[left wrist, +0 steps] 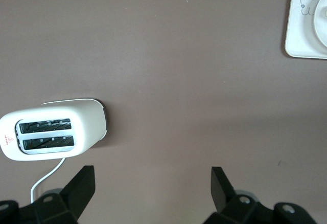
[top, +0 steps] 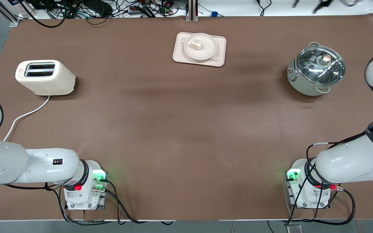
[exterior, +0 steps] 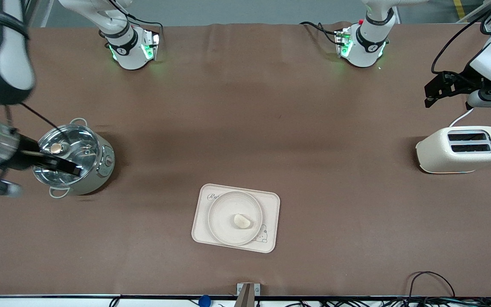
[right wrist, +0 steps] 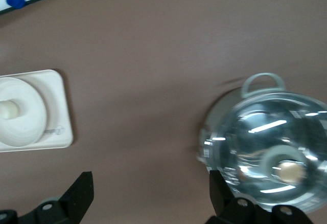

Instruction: Place bun in plate and plate on tray

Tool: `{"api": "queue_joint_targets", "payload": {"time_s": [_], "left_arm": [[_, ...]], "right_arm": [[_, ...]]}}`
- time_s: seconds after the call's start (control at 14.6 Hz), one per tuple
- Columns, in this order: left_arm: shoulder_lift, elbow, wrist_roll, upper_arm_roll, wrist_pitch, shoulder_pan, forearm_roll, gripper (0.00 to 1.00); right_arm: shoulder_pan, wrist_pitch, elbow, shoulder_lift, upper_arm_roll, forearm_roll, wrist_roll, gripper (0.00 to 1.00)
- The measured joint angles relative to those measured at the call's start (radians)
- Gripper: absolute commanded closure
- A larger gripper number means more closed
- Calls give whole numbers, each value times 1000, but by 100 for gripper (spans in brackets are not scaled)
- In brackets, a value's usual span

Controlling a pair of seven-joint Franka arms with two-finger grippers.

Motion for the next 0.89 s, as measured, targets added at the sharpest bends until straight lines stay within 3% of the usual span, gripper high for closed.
{"api": "queue_joint_targets", "payload": {"time_s": [0.41, 0.89], "left_arm": [[3, 7, 0, 0, 1, 0, 0, 0], [8, 16, 0, 0, 2, -1, 0, 0]], "right_arm": [[-37, -86, -28, -190, 5, -138, -118, 0], [-43, -154, -52, -223, 5, -147, -139, 0]]}}
